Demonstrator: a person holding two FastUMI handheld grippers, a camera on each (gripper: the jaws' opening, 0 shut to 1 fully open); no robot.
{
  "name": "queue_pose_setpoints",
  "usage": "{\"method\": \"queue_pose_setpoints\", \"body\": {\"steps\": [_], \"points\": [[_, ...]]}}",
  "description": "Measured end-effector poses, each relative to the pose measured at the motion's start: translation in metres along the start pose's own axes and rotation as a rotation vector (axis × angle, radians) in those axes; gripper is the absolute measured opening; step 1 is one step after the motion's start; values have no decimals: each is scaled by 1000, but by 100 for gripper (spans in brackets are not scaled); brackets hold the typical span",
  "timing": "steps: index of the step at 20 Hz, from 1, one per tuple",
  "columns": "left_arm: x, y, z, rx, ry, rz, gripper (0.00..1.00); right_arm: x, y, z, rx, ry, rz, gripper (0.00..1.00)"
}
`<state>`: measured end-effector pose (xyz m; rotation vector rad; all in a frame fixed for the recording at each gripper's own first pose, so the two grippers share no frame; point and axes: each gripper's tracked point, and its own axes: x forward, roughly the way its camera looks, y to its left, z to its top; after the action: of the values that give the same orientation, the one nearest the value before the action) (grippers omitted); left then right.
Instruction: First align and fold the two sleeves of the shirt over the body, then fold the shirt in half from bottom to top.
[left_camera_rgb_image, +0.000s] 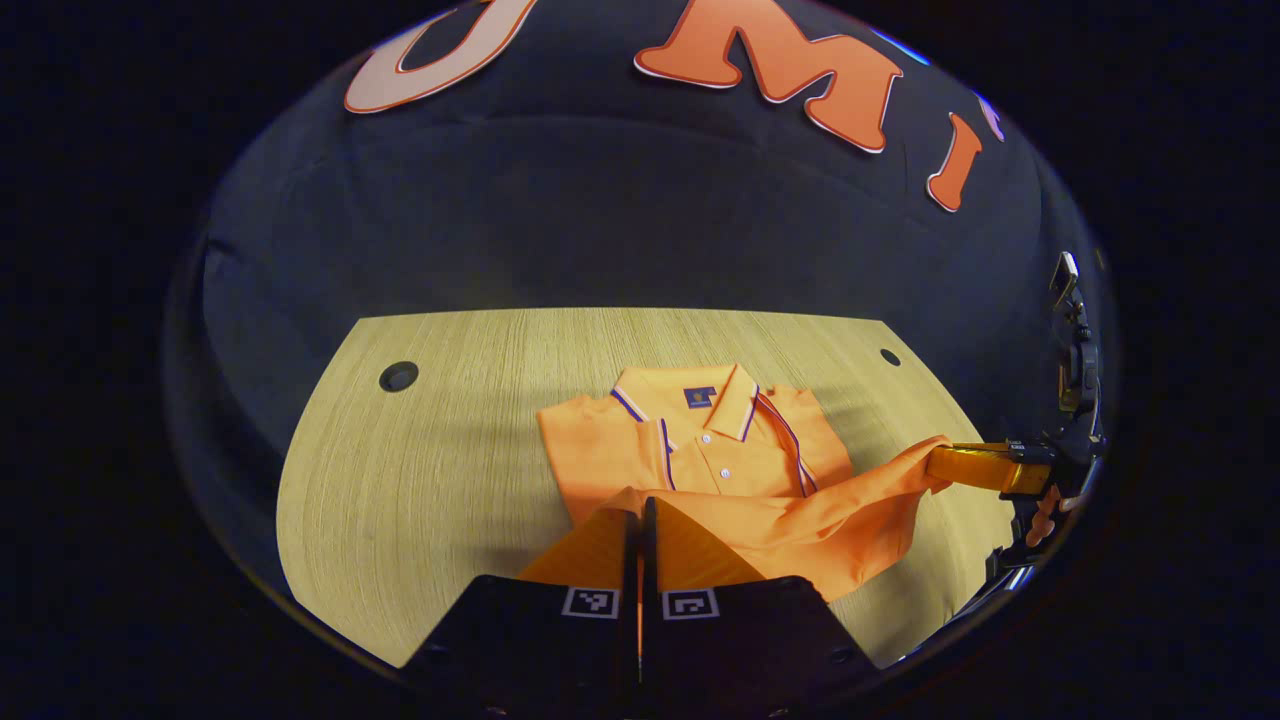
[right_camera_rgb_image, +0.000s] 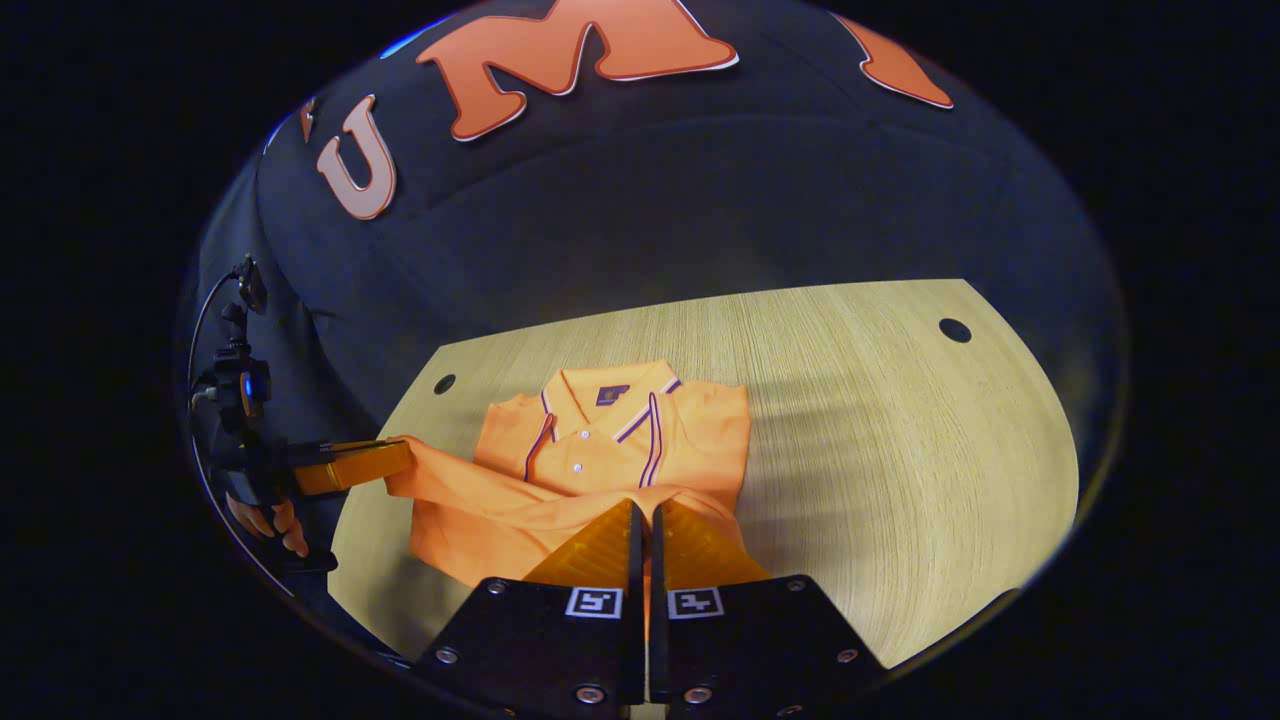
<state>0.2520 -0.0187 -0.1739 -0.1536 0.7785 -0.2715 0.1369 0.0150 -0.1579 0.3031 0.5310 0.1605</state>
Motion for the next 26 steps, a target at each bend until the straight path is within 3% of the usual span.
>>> {"method": "queue_pose_setpoints", "body": {"steps": [5, 9, 14, 17, 20, 24, 25, 26], "points": [[45, 27, 20, -2, 16, 8, 1, 44, -21, 20, 3, 19, -65, 2], [85, 48, 27, -39, 68, 7, 1, 78, -43, 29, 100, 44, -117, 2], [123, 62, 34, -53, 93, 11, 1, 113, -56, 34, 55, 73, -160, 2], [135, 67, 42, -28, 85, 41, 1, 122, -45, 36, 186, 104, -124, 2], [138, 66, 50, 31, 82, 55, 2, 130, -52, 49, 256, 82, -153, 2], [123, 73, 71, 51, 19, 110, 12, 118, -49, 71, 394, 82, -112, 2], [119, 75, 69, 58, 26, 126, 18, 117, -53, 69, 404, 84, -114, 2], [113, 73, 70, 56, 26, 130, 34, 118, -53, 67, 404, 93, -115, 2]]}}
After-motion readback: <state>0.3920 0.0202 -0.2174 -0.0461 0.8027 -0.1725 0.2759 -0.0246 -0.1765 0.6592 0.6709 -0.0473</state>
